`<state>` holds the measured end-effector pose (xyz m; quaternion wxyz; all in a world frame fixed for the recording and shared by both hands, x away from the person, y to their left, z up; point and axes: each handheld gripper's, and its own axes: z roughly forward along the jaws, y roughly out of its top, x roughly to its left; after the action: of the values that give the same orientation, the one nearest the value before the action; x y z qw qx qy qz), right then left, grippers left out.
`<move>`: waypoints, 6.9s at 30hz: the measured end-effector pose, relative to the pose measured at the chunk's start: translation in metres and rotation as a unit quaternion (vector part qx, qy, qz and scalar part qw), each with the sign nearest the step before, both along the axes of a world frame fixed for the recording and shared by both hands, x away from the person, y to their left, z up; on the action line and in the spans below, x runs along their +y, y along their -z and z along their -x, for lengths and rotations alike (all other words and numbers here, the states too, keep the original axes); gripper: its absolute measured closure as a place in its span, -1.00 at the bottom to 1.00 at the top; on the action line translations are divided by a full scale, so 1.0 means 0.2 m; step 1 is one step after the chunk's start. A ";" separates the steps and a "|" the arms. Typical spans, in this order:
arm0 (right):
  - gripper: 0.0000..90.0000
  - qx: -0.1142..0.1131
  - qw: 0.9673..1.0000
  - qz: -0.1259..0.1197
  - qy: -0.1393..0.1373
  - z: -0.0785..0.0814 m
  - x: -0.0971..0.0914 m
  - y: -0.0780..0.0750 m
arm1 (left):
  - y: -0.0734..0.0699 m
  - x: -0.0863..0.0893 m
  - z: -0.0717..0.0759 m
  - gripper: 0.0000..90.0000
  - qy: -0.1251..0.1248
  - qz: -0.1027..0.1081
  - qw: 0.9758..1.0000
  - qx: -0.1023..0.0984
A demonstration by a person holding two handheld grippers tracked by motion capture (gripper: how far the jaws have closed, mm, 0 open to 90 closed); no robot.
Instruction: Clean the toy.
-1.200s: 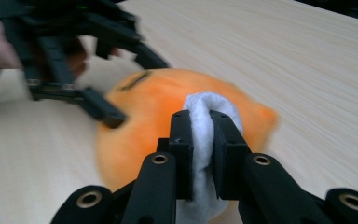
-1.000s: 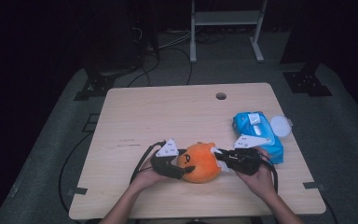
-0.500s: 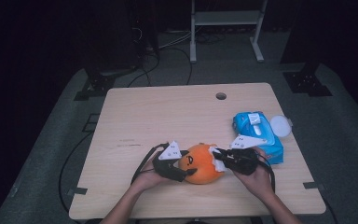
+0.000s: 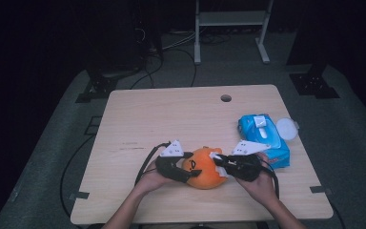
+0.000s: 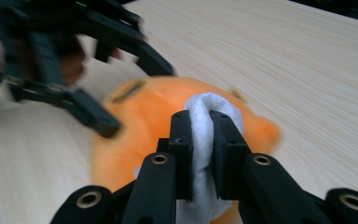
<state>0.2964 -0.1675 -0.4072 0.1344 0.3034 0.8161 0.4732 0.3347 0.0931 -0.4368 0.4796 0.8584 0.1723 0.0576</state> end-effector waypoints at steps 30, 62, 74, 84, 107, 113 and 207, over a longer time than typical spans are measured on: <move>0.76 0.027 1.000 0.000 0.011 -0.03 -0.08 0.02 | 0.04 0.05 -0.03 -0.29 -0.012 0.004 1.000 0.015; 0.77 0.043 0.997 0.002 0.059 -0.10 -0.12 0.05 | 0.02 -0.01 0.03 -0.32 0.013 -0.017 1.000 -0.010; 0.77 0.024 0.999 0.005 0.028 -0.07 -0.04 0.02 | 0.02 -0.01 0.02 -0.33 0.009 -0.016 1.000 -0.012; 0.77 0.041 0.998 0.017 0.050 -0.11 -0.14 0.06 | 0.03 0.01 0.02 -0.36 0.000 -0.010 1.000 -0.004; 0.77 0.030 1.000 -0.007 -0.007 -0.02 0.02 0.00 | 0.00 -0.08 0.07 -0.40 0.001 -0.030 0.999 -0.033; 0.77 0.014 0.999 0.009 -0.031 0.00 0.13 0.00 | 0.01 -0.09 0.08 -0.40 0.000 -0.026 0.999 -0.037; 0.78 -0.018 0.997 0.018 -0.079 0.07 0.17 -0.07 | -0.05 -0.15 0.14 -0.41 0.044 -0.022 0.992 -0.116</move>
<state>0.2826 -0.1330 -0.3942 0.1167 0.2270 0.8436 0.4725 0.3073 0.0637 -0.4277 0.4791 0.8632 0.0764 0.1397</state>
